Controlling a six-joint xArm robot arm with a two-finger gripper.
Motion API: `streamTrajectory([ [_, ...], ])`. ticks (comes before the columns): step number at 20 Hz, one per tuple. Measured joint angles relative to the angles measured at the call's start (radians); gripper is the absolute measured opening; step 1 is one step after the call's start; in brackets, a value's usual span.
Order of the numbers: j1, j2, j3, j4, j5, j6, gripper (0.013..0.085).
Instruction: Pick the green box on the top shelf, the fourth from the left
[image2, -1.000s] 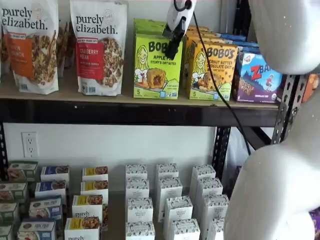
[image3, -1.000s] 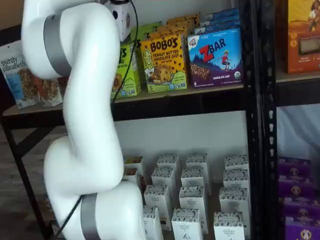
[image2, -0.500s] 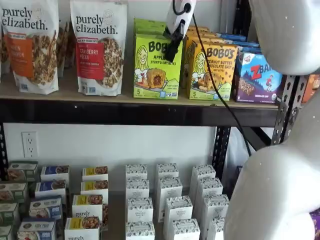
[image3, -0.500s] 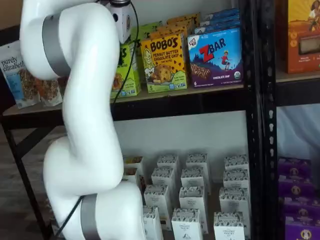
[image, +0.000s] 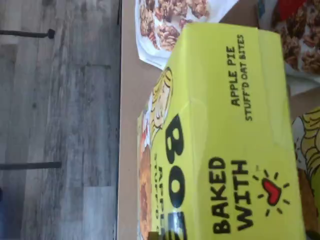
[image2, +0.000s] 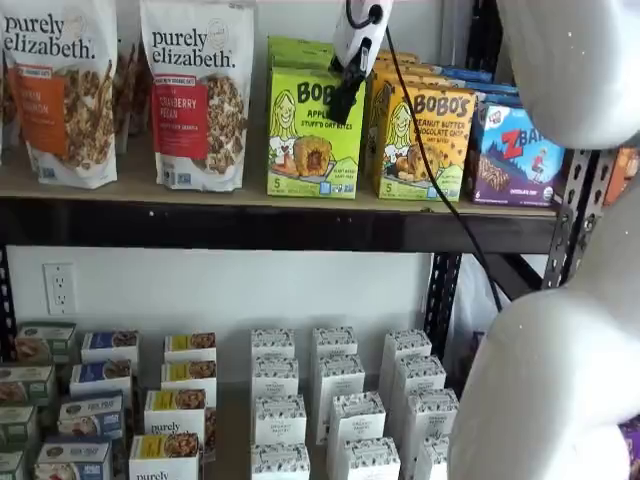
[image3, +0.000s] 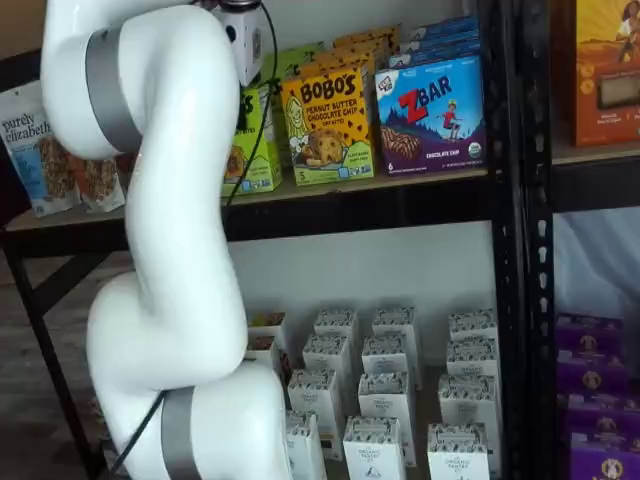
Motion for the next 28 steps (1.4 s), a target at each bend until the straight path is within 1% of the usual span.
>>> streamTrajectory([
  [6, 0.002, 0.004, -0.008, -0.006, 0.006, 0.003, 0.0650],
  [7, 0.002, 0.003, -0.008, -0.006, 0.005, 0.003, 0.0610],
  [8, 0.002, 0.003, -0.008, -0.006, 0.004, 0.003, 0.0610],
  [10, 0.002, 0.003, -0.008, -0.005, 0.005, 0.003, 0.0530],
  [11, 0.002, 0.003, -0.009, -0.004, 0.006, 0.003, 0.0530],
  [12, 0.002, 0.003, -0.010, -0.004, 0.007, 0.003, 0.0490],
  [13, 0.001, 0.003, -0.011, -0.003, 0.009, 0.003, 0.0490],
  [14, 0.001, 0.004, -0.014, -0.002, 0.012, 0.003, 0.0450],
  [24, -0.002, 0.005, -0.024, -0.005, 0.025, 0.002, 0.0450],
  [25, -0.003, 0.004, -0.023, -0.005, 0.025, 0.002, 0.0410],
  [26, -0.003, 0.003, -0.022, -0.005, 0.024, 0.002, 0.0410],
  [27, -0.003, 0.003, -0.022, -0.006, 0.024, 0.002, 0.0370],
  [28, -0.003, 0.002, -0.021, -0.006, 0.024, 0.002, 0.0370],
])
